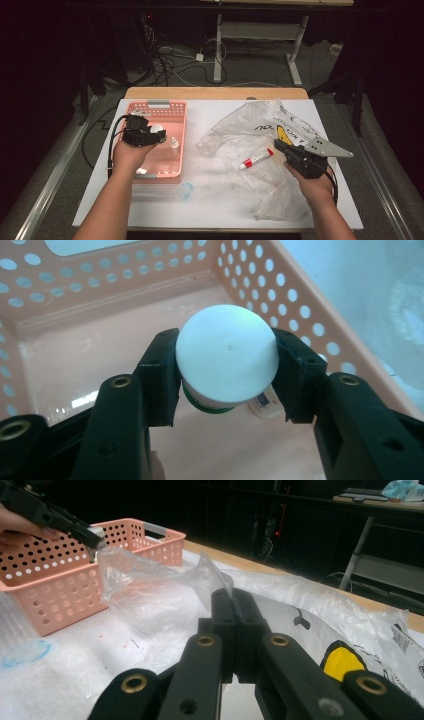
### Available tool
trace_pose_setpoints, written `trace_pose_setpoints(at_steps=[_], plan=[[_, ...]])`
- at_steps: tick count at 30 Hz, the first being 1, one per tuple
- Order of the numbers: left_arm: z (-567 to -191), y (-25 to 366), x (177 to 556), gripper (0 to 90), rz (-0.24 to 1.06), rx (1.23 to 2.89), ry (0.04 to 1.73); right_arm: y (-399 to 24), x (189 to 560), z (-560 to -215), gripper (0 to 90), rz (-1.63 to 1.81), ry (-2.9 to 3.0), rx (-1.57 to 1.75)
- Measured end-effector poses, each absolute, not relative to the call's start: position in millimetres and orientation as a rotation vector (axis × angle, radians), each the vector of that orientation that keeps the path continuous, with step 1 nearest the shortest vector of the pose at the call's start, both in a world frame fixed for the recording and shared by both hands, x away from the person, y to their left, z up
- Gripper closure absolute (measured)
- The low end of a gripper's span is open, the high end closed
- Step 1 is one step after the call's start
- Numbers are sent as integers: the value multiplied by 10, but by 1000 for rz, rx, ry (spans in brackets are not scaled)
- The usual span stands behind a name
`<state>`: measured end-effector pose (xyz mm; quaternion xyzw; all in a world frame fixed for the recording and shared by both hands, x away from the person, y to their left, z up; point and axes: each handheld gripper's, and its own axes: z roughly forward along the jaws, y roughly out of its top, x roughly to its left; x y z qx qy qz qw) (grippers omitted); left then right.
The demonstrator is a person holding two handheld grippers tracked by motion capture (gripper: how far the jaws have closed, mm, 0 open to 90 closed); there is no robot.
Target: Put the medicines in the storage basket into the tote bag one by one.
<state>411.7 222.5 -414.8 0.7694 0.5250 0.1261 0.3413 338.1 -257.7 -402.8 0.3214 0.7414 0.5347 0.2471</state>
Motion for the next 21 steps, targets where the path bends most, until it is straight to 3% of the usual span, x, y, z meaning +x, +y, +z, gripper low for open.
trace_pose_setpoints(at_steps=[21], plan=[[-4015, 2254, 3575, 485, 414, 1905, 1245, -2517, 3354, -4040, 900, 1449, 2022, 853]])
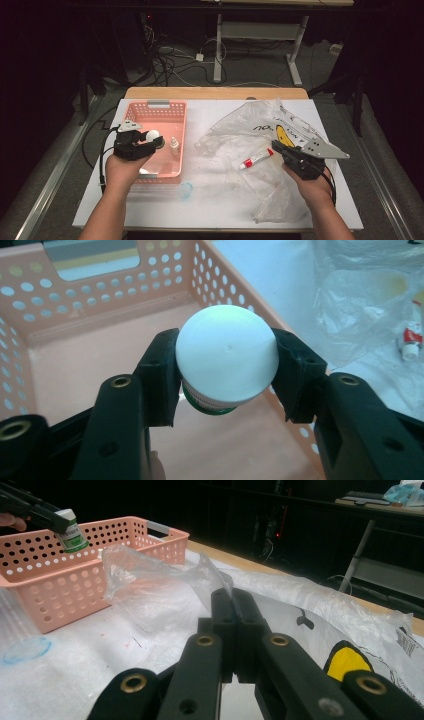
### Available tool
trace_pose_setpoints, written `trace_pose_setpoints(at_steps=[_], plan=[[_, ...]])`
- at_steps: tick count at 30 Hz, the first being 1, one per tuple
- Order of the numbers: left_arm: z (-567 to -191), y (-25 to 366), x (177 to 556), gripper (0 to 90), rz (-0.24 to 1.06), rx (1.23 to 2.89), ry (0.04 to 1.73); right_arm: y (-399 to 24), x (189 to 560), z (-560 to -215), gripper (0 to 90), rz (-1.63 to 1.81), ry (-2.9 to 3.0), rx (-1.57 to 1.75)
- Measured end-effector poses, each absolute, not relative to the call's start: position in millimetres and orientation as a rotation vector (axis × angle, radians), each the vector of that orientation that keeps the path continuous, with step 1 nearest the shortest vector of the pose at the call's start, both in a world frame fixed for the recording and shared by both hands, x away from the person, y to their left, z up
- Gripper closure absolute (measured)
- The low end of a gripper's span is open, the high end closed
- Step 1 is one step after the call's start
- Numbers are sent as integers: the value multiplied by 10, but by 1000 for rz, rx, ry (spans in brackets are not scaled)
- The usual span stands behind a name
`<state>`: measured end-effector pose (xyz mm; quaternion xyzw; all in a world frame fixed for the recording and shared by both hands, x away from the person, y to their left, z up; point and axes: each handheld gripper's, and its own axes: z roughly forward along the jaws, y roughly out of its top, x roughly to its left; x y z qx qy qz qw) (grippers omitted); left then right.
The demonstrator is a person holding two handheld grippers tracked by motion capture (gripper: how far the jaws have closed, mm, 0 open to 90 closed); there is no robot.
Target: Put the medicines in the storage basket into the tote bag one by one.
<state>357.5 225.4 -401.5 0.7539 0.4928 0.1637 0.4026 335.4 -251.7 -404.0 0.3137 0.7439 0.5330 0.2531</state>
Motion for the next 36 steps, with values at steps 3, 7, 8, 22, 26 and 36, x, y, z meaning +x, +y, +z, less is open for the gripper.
trace_pose_setpoints(at_steps=[3, 7, 8, 22, 26, 36], plan=[[-4004, 2242, 3487, 485, 440, 1889, 1215, -2522, 3349, -4038, 900, 1448, 2015, 851], [-4024, 2224, 3390, 486, 458, 1880, 1199, -2527, 3339, -4034, 900, 1446, 2012, 845], [-4035, 2224, 3368, 486, 458, 1873, 1196, -2527, 3336, -4035, 900, 1448, 2012, 844], [-4179, 2234, 3233, 486, 435, 1828, 1177, -2528, 3322, -4035, 900, 1448, 2026, 829], [-4159, 2216, 3207, 486, 438, 1812, 1162, -2536, 3321, -4035, 900, 1451, 2023, 829], [-4042, 2076, 3139, 486, 385, 1780, 1088, -2531, 3322, -4036, 900, 1466, 2028, 830]])
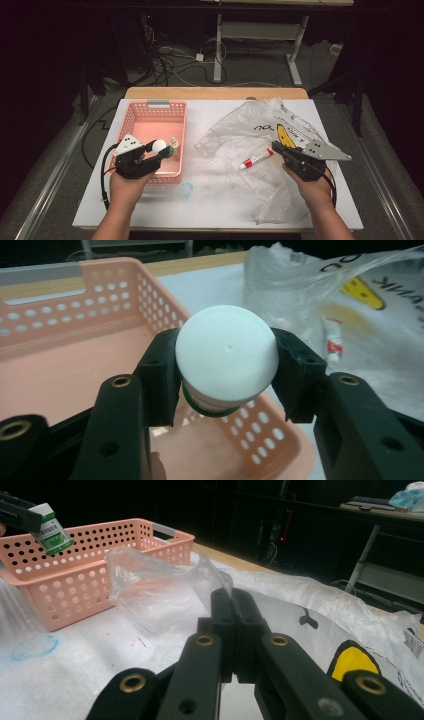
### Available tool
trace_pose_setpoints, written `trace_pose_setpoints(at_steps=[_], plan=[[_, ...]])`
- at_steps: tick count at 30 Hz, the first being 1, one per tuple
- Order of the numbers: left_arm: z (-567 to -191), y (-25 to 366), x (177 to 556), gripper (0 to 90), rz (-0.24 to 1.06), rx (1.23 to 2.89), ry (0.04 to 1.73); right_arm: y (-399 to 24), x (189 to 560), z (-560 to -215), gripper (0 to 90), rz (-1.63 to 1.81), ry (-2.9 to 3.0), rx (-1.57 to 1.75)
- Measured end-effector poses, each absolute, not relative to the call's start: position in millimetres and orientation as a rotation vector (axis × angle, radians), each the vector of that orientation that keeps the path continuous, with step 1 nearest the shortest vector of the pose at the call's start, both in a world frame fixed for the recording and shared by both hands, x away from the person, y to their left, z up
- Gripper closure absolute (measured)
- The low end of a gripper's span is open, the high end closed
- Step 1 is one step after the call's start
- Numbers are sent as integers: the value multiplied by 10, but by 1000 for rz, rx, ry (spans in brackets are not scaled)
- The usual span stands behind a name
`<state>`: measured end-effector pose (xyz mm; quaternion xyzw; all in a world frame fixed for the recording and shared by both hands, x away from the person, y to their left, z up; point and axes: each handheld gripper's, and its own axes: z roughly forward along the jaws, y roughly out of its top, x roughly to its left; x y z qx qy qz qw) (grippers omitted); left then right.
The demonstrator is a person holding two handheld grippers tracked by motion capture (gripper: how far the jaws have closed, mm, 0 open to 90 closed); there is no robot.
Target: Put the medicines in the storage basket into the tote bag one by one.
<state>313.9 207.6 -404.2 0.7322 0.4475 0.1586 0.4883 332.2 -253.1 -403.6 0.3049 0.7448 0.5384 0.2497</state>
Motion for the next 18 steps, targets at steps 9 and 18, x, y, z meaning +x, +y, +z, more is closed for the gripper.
trace_pose_setpoints(at_steps=[9, 18], plan=[[-4005, 1900, 3077, 486, 370, 1786, 1022, -2525, 3322, -4036, 900, 1462, 2028, 825], [-4004, 1693, 3019, 485, 343, 1803, 955, -2519, 3321, -4041, 900, 1459, 2034, 820]])
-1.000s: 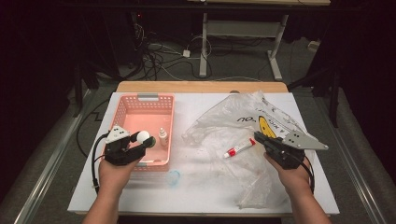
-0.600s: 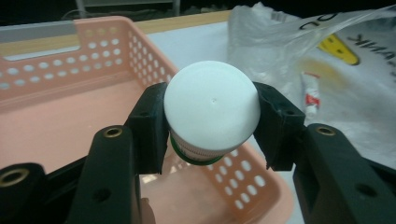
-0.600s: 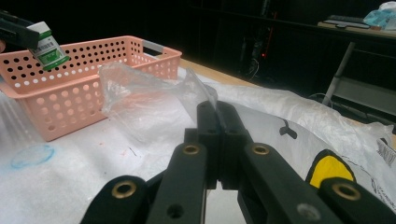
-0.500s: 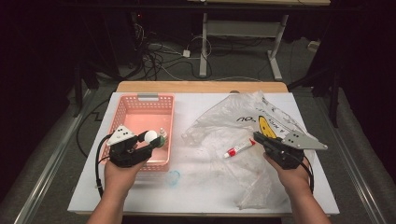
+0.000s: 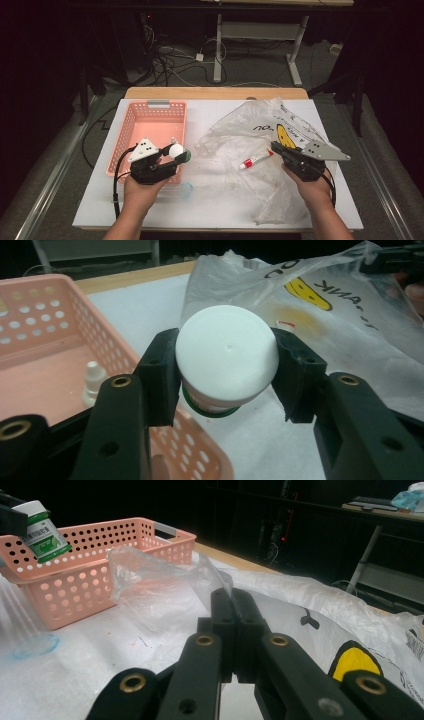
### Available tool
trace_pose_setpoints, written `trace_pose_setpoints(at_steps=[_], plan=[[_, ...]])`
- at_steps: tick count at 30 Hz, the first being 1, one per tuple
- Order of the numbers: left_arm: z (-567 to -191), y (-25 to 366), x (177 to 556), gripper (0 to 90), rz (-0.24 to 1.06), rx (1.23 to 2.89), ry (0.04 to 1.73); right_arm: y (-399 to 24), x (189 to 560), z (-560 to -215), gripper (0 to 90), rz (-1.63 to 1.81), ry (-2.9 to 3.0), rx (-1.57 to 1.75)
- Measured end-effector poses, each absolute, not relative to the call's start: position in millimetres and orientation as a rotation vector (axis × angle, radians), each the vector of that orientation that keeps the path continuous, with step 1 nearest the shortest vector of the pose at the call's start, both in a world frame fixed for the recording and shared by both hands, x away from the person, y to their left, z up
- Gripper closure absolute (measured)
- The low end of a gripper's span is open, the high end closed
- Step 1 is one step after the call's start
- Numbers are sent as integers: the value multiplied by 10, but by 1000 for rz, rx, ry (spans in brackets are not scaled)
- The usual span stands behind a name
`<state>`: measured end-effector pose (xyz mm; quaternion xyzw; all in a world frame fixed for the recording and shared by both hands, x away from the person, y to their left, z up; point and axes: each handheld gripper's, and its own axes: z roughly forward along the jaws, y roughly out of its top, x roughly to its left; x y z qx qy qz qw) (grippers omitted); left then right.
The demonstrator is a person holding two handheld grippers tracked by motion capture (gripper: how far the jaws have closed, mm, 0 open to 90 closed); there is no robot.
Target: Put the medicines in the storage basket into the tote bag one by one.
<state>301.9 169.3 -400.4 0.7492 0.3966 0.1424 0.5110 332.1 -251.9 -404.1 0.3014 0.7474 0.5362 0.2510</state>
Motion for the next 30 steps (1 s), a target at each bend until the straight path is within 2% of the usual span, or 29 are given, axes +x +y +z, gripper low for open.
trace_pose_setpoints(at_steps=[30], plan=[[-4235, 1087, 2968, 485, 263, 1892, 822, -2450, 3315, -4057, 900, 1459, 2049, 809]])
